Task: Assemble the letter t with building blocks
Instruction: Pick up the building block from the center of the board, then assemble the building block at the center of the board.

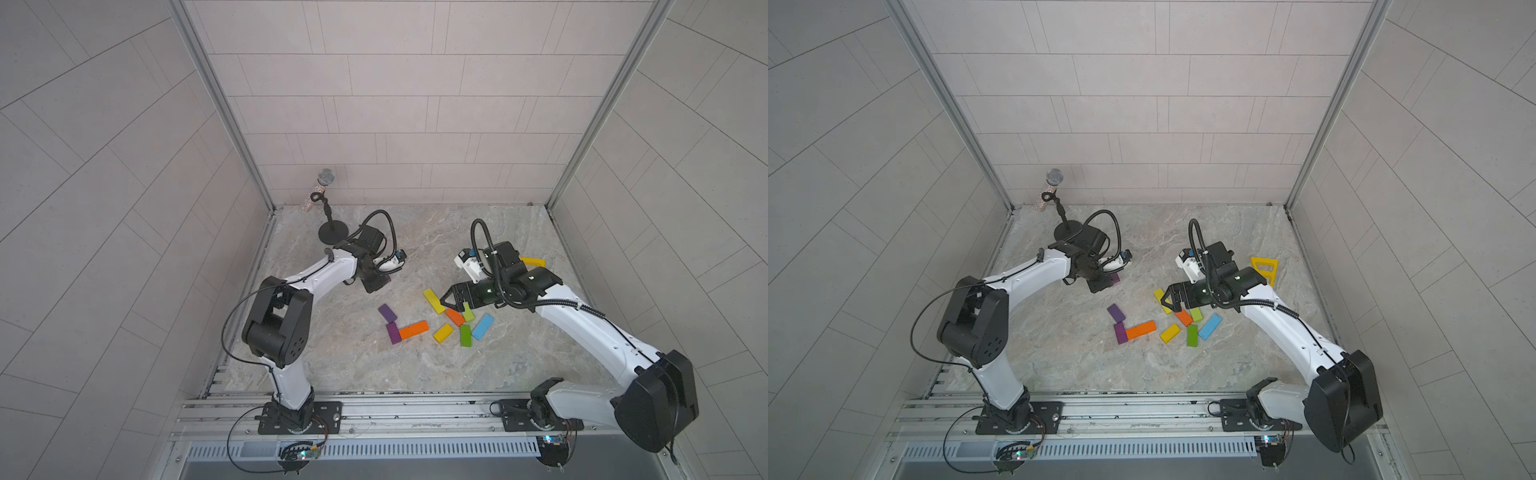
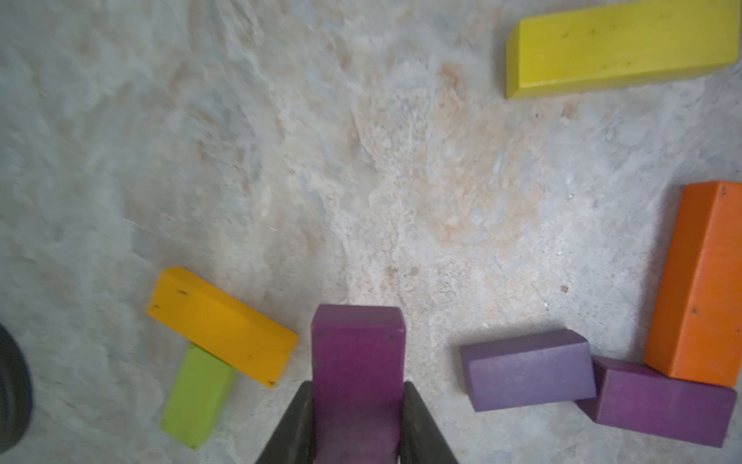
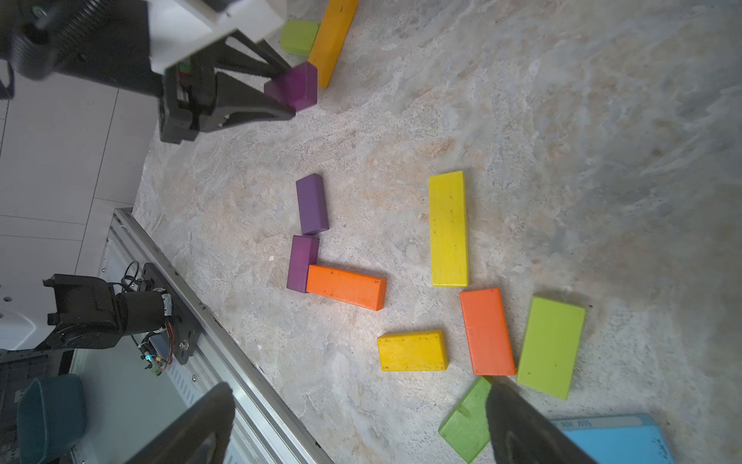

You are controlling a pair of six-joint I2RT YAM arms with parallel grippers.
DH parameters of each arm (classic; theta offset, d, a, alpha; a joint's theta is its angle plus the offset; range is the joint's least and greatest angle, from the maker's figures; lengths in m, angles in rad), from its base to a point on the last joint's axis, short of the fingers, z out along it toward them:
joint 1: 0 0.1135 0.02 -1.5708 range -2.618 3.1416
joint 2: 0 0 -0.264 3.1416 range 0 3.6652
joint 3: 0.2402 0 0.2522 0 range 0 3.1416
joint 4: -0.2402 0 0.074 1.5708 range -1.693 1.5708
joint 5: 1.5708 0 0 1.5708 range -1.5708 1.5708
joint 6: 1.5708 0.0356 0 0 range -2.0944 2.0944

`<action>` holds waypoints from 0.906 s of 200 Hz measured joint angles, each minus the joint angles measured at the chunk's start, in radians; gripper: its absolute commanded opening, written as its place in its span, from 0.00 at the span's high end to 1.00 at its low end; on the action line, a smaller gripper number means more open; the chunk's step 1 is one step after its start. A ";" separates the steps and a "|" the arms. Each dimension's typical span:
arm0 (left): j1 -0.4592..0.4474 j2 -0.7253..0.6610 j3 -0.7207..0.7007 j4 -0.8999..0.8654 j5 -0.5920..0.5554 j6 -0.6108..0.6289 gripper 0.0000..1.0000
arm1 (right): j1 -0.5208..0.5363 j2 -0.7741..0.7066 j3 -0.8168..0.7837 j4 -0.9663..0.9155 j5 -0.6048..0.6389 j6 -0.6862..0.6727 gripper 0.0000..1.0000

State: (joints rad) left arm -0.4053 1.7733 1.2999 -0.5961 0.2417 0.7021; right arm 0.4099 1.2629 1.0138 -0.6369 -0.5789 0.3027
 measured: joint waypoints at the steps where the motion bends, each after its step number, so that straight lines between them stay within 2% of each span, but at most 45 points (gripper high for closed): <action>1: 0.003 0.001 0.005 -0.001 0.004 0.006 0.70 | -0.001 0.002 0.003 0.000 0.000 0.000 0.00; 32: 0.047 0.050 0.125 -0.051 0.058 0.139 0.70 | -0.005 0.040 0.057 0.001 -0.005 -0.008 0.00; 82: 0.051 0.201 0.233 -0.110 0.050 0.296 0.70 | -0.005 0.055 0.072 0.003 -0.006 -0.010 0.00; 128: 0.051 0.277 0.281 -0.118 0.042 0.333 0.70 | -0.007 0.056 0.069 0.004 0.000 -0.006 0.01; 181: 0.051 0.295 0.307 -0.107 0.039 0.351 0.69 | -0.012 0.074 0.069 0.004 0.001 0.002 0.00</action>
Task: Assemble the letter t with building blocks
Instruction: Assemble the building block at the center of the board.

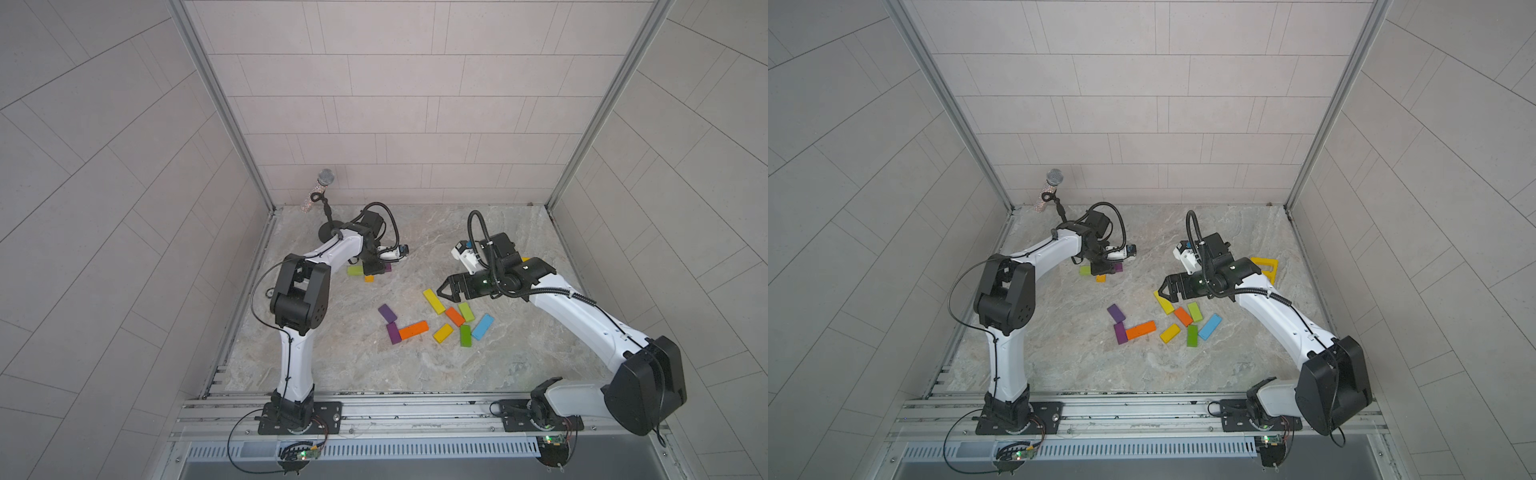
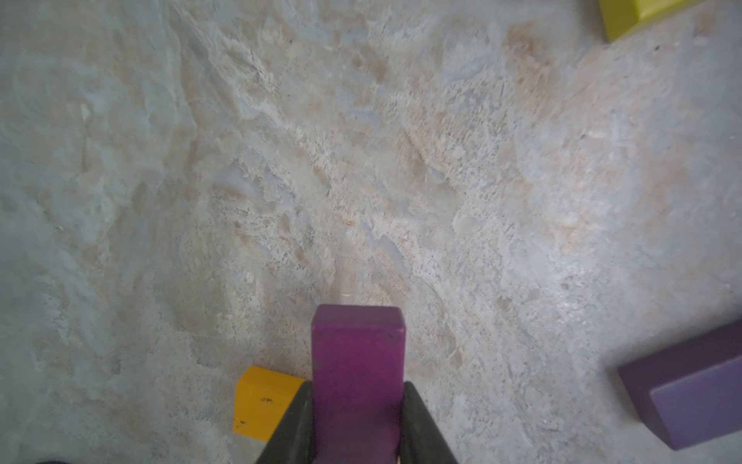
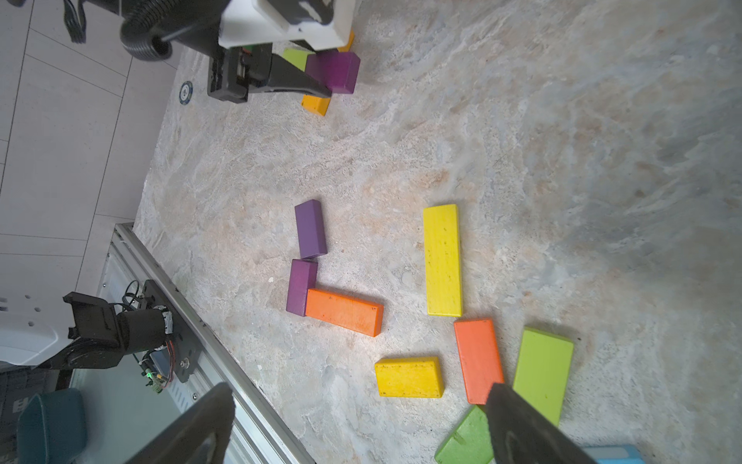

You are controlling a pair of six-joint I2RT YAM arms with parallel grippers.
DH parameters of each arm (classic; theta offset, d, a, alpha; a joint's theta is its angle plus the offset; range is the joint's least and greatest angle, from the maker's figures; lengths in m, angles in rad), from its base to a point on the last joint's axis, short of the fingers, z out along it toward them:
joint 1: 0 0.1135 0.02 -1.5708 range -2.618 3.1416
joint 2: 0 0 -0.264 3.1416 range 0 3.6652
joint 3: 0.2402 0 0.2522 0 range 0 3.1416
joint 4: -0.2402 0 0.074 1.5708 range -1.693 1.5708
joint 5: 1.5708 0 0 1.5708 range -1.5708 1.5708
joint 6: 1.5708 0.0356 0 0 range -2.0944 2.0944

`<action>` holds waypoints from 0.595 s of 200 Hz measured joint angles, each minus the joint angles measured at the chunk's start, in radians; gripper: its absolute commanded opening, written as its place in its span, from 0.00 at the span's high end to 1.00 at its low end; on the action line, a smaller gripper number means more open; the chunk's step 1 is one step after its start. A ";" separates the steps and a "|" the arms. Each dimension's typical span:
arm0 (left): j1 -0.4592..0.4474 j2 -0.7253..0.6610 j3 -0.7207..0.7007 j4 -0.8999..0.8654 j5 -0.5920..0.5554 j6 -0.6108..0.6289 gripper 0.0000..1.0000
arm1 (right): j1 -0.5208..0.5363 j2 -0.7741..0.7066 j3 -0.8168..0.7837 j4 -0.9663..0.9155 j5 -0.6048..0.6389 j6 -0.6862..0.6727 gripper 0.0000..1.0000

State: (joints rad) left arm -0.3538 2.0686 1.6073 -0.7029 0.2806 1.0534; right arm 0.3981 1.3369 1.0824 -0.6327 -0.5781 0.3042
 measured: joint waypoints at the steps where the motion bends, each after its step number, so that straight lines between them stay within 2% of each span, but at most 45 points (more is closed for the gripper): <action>1: 0.000 0.001 0.002 0.000 0.000 0.001 0.69 | 0.000 0.000 0.000 0.000 0.000 0.000 0.00; 119: 0.000 0.065 0.021 0.018 -0.016 0.045 0.68 | -0.006 0.013 0.000 0.000 0.000 0.008 0.00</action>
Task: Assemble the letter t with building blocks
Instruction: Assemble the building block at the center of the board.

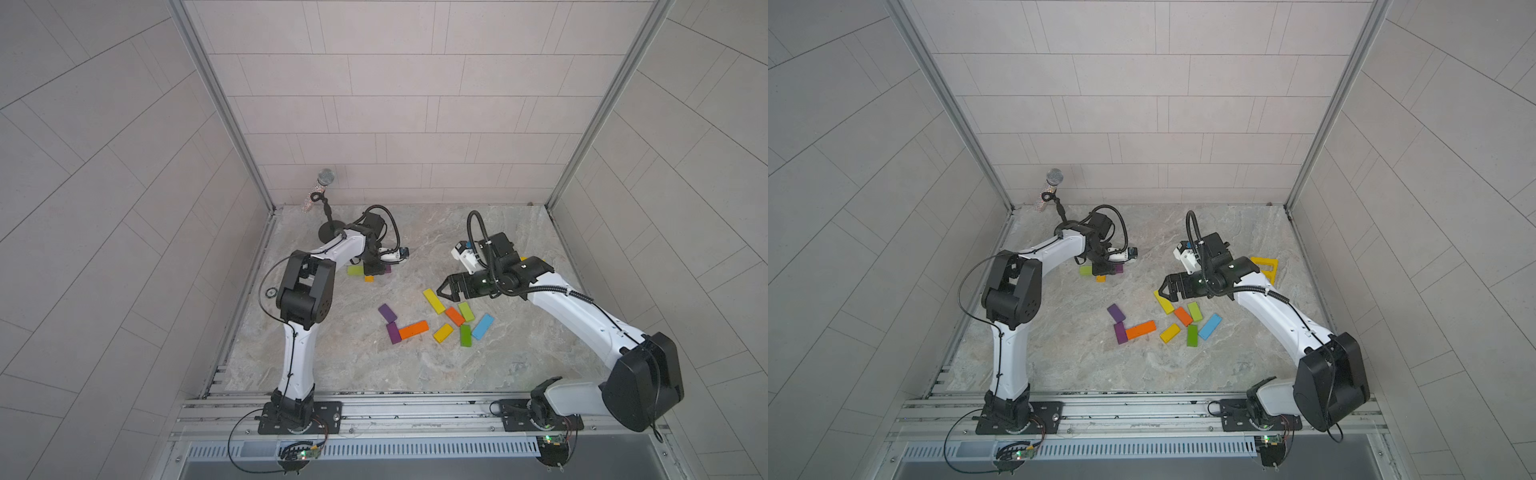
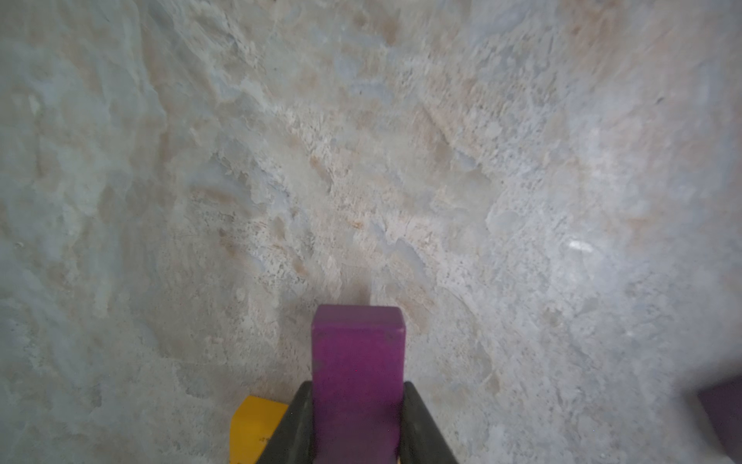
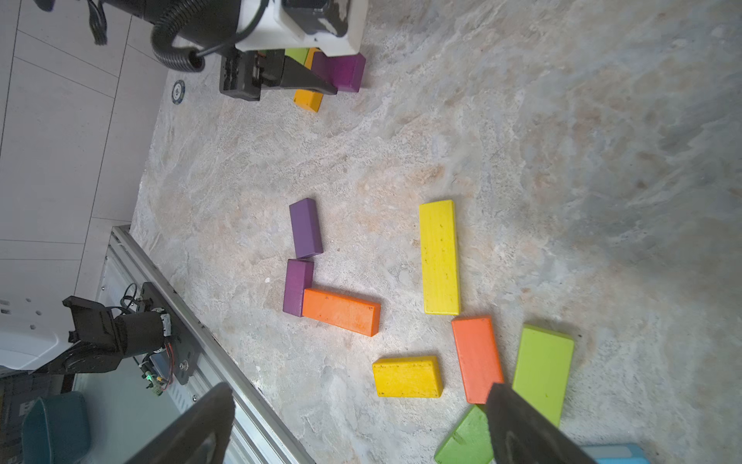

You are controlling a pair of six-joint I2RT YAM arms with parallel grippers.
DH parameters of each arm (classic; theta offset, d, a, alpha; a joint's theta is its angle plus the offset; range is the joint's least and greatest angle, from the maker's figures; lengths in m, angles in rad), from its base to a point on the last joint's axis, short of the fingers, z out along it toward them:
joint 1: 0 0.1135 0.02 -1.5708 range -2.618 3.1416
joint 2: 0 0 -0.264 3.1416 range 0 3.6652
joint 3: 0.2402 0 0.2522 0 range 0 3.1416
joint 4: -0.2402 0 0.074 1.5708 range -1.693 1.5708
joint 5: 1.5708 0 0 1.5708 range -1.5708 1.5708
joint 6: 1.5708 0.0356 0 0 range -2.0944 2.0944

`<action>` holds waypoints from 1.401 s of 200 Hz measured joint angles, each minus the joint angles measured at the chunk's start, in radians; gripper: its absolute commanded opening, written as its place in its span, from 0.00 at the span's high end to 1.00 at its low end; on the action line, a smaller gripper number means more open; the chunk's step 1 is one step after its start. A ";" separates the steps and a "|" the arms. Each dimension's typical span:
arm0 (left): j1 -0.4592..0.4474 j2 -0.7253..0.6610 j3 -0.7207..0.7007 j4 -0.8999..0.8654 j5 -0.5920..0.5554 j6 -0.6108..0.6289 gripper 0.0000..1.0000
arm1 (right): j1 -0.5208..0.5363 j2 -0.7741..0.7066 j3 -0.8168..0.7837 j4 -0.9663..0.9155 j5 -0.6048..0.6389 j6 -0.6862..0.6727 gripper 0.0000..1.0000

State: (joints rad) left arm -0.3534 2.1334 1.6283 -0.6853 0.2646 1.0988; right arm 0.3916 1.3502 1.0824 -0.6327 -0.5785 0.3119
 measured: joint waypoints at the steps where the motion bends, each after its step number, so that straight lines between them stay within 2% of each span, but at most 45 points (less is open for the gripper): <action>1: 0.000 0.000 0.000 0.000 0.000 0.000 0.68 | 0.000 0.000 0.000 0.000 0.000 0.000 0.00; 155: 0.000 0.021 0.004 0.002 0.000 0.013 0.66 | -0.015 0.002 0.000 0.000 -0.001 0.000 0.00; 280: 0.000 0.032 0.004 0.008 -0.011 0.048 0.58 | -0.024 0.002 -0.009 0.000 -0.005 0.000 0.00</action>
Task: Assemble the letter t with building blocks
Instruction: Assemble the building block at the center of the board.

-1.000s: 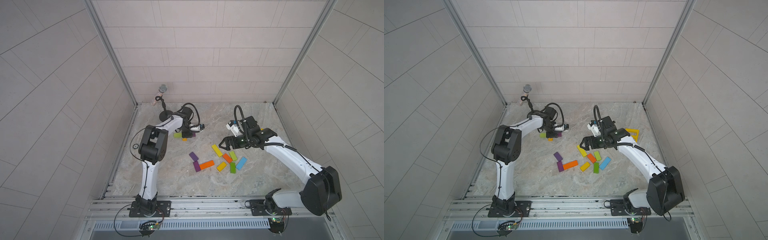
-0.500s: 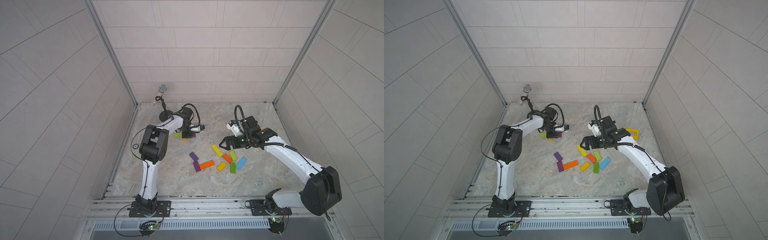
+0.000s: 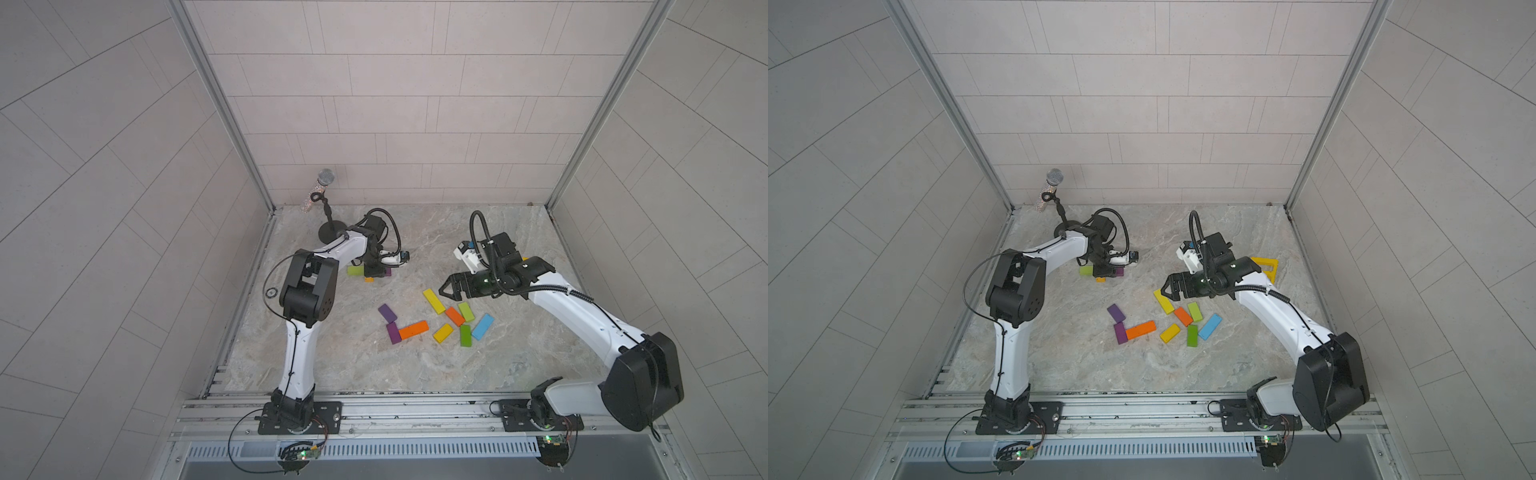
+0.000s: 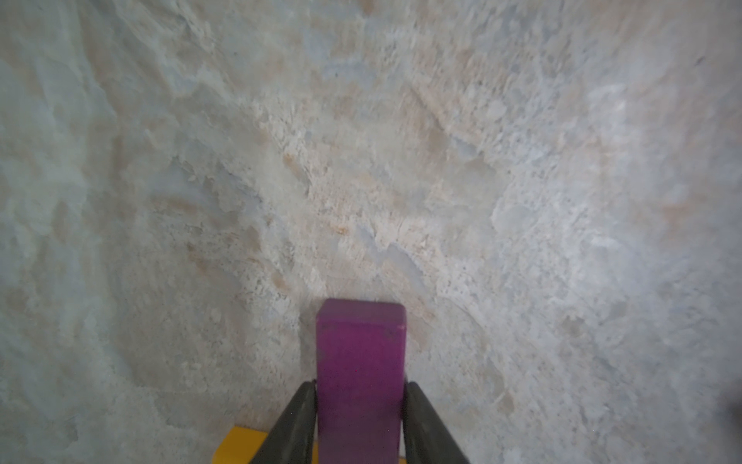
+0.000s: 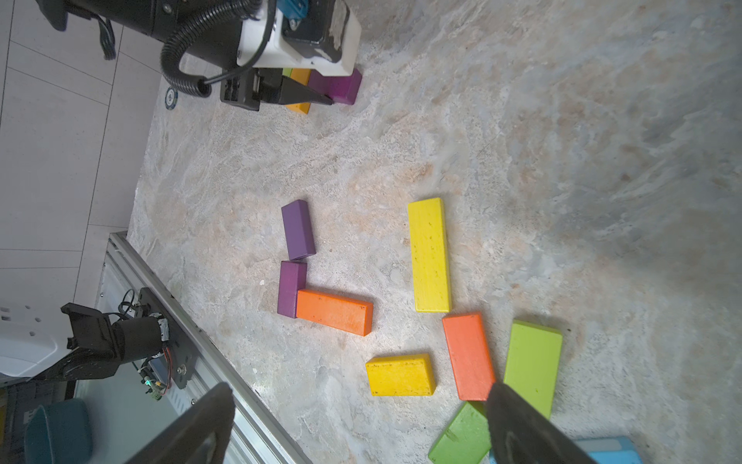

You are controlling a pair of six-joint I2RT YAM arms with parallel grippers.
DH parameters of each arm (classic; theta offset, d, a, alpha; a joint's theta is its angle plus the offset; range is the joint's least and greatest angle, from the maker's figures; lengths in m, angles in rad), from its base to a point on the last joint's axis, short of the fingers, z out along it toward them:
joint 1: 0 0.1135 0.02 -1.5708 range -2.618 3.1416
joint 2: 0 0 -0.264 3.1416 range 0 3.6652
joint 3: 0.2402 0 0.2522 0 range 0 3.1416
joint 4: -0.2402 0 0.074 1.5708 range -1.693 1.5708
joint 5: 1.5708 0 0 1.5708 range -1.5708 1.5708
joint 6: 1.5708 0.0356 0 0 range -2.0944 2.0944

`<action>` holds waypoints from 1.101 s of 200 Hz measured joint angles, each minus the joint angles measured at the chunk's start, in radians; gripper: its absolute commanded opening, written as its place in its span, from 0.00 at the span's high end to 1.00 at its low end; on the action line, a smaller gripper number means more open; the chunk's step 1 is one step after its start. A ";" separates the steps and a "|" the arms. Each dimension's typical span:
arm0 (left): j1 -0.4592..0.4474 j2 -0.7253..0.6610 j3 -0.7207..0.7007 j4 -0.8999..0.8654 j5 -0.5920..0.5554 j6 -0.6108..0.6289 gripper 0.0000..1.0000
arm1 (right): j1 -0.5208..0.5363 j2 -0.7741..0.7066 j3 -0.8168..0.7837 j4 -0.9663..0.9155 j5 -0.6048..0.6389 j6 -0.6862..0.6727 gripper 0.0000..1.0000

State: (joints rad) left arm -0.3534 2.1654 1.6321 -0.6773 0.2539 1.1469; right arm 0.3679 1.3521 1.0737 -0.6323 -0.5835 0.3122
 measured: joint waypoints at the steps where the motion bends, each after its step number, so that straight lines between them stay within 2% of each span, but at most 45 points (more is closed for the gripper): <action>1: 0.000 0.000 0.000 0.000 0.000 0.000 0.58 | 0.000 0.000 0.000 0.000 0.000 0.000 0.00; 220: 0.001 0.000 -0.013 0.027 -0.012 0.004 0.57 | -0.009 0.000 -0.002 0.000 -0.016 0.000 0.00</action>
State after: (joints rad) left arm -0.3527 2.1654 1.6188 -0.6506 0.2420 1.1511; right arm 0.3588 1.3521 1.0721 -0.6323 -0.5991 0.3119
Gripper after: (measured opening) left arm 0.422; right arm 0.996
